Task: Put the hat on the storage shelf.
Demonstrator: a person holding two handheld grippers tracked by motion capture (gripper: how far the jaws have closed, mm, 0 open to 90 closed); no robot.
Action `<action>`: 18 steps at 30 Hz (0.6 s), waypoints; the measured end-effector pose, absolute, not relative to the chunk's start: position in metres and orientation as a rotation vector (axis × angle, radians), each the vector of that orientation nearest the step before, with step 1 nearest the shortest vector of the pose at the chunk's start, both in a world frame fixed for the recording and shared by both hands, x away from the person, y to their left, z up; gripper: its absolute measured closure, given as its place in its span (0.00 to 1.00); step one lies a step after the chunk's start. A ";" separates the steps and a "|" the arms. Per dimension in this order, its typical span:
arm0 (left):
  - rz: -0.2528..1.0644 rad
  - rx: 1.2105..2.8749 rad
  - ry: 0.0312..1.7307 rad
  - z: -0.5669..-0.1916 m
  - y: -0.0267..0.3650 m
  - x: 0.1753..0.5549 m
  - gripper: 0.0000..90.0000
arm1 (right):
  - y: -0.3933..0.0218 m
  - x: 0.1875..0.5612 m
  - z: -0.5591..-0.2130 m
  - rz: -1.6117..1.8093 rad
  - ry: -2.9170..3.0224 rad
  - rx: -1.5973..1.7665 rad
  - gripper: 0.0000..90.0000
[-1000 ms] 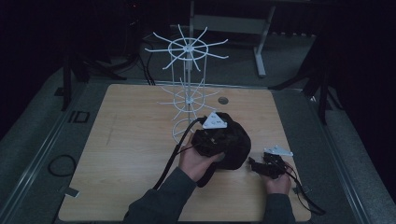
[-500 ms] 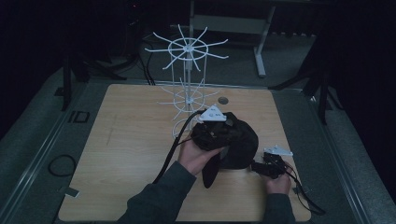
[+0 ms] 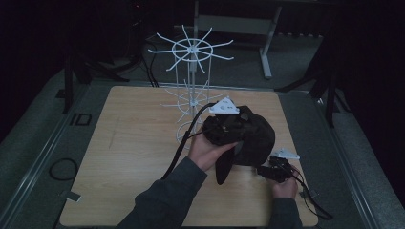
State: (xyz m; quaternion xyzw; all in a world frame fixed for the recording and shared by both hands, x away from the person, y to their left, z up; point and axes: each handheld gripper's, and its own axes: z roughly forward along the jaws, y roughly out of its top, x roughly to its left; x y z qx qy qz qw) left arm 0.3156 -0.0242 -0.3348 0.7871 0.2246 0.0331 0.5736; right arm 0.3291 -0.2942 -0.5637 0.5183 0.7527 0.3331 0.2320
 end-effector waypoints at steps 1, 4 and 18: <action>0.077 1.840 0.520 -0.333 -0.025 0.316 0.97 | -0.294 0.329 -0.564 0.915 2.068 1.426 0.30; 0.079 1.829 0.506 -0.328 -0.026 0.318 0.97 | -0.294 0.329 -0.564 0.916 2.069 1.425 0.30; 0.077 1.740 0.506 -0.306 -0.023 0.328 0.97 | -0.293 0.329 -0.564 0.910 2.069 1.423 0.30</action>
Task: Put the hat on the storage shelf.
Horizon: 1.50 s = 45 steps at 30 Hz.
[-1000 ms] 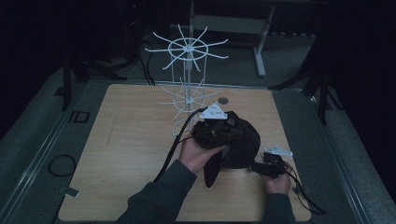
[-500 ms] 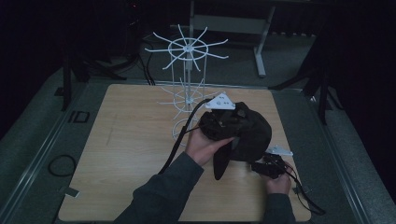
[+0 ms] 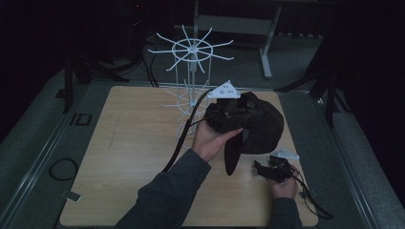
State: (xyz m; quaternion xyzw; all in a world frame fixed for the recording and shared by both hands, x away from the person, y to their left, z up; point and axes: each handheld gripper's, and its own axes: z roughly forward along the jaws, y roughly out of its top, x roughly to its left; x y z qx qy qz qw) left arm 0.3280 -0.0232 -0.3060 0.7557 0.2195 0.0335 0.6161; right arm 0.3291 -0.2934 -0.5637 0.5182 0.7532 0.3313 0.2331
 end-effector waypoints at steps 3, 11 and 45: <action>0.076 1.723 0.507 -0.301 -0.022 0.330 0.97 | -0.293 0.329 -0.564 0.911 2.069 1.423 0.30; 0.093 1.694 0.500 -0.287 -0.021 0.331 0.97 | -0.293 0.329 -0.564 0.910 2.070 1.424 0.30; 0.135 1.623 0.473 -0.246 -0.006 0.332 0.97 | -0.293 0.329 -0.564 0.911 2.073 1.425 0.30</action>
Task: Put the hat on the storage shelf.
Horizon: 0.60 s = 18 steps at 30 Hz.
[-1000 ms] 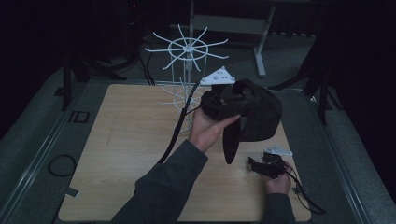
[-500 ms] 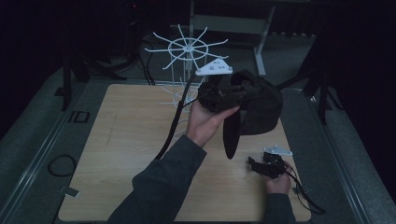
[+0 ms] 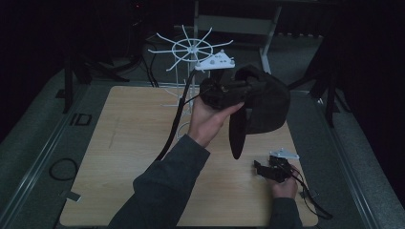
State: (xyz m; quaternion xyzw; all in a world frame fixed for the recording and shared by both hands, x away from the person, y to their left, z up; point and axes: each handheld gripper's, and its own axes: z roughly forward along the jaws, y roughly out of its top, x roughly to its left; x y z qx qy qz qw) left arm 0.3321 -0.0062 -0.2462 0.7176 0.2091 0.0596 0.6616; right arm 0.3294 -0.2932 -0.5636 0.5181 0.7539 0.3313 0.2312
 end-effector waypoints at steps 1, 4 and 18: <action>0.135 1.623 0.473 -0.246 -0.006 0.332 0.97 | -0.293 0.329 -0.564 0.911 2.073 1.425 0.30; 0.140 1.613 0.470 -0.242 -0.004 0.331 0.97 | -0.293 0.329 -0.564 0.911 2.073 1.424 0.30; 0.161 1.561 0.471 -0.228 0.011 0.332 0.97 | -0.293 0.329 -0.564 0.911 2.075 1.422 0.29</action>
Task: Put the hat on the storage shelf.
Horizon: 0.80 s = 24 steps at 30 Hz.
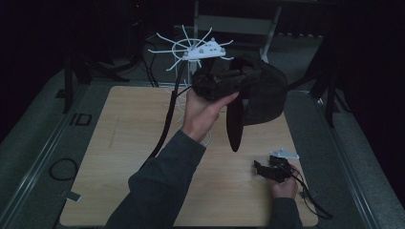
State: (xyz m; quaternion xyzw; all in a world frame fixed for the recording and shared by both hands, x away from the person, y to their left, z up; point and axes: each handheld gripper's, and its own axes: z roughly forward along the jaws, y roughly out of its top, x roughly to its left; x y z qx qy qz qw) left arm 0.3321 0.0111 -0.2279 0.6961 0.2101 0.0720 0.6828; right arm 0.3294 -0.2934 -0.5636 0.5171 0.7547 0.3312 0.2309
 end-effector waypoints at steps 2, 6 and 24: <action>0.165 1.554 0.471 -0.227 0.013 0.331 0.97 | -0.293 0.329 -0.564 0.912 2.075 1.422 0.29; 0.173 1.540 0.467 -0.224 0.019 0.328 0.97 | -0.293 0.330 -0.564 0.911 2.075 1.420 0.29; 0.180 1.508 0.491 -0.237 0.042 0.323 0.97 | -0.293 0.329 -0.564 0.910 2.075 1.420 0.29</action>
